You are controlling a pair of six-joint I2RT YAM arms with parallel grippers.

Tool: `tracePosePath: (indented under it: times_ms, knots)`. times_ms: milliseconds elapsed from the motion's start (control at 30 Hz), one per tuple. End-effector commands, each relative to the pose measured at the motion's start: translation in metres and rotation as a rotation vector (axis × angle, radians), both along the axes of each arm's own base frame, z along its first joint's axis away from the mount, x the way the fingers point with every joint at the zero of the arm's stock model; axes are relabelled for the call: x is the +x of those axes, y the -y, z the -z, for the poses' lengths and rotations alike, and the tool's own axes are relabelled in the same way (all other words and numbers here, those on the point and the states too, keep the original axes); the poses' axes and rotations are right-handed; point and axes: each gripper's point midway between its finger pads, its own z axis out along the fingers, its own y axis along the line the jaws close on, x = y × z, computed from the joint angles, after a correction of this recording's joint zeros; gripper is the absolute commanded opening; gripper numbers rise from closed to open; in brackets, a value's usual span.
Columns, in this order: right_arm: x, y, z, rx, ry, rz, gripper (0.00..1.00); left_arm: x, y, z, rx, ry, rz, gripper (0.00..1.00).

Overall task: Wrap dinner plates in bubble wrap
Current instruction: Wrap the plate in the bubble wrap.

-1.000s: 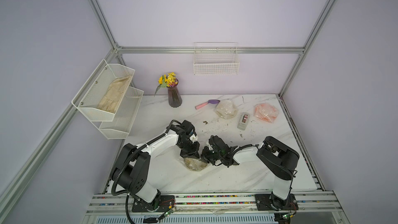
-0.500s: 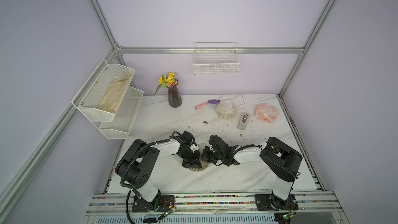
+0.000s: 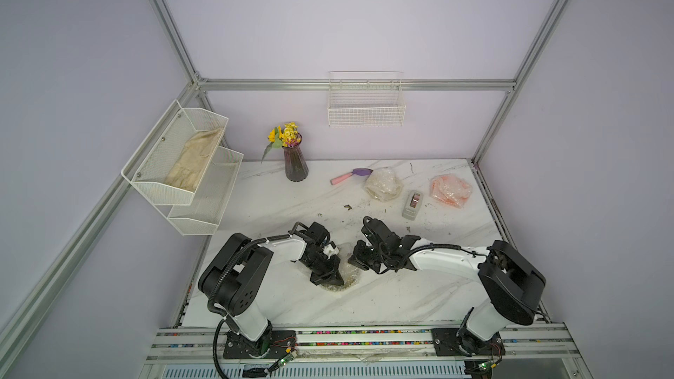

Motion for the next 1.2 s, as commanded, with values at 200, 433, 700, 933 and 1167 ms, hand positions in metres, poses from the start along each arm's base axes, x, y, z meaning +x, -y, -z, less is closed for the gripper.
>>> tracePosePath:
  times_ms: [200,433,700,933,1167]
  knots:
    - [-0.025,-0.007,0.056,0.039,-0.189,0.020,0.00,-0.027,-0.046,0.039,0.266,-0.051,0.015,0.00]
    - [-0.039,0.096,0.064,-0.444,-0.105,0.048,0.00,-0.026,-0.047,0.038,0.277,-0.046,0.017,0.00]
    - [-0.015,0.015,-0.027,-0.052,0.051,-0.053,0.00,-0.027,-0.048,0.038,0.278,-0.048,0.030,0.00]
    - [-0.013,-0.046,-0.032,0.272,-0.045,-0.059,0.00,-0.024,-0.046,0.037,0.274,-0.038,0.024,0.00]
    - [-0.029,-0.010,0.041,0.000,-0.176,-0.020,0.00,-0.024,-0.046,0.034,0.269,-0.032,0.017,0.00]
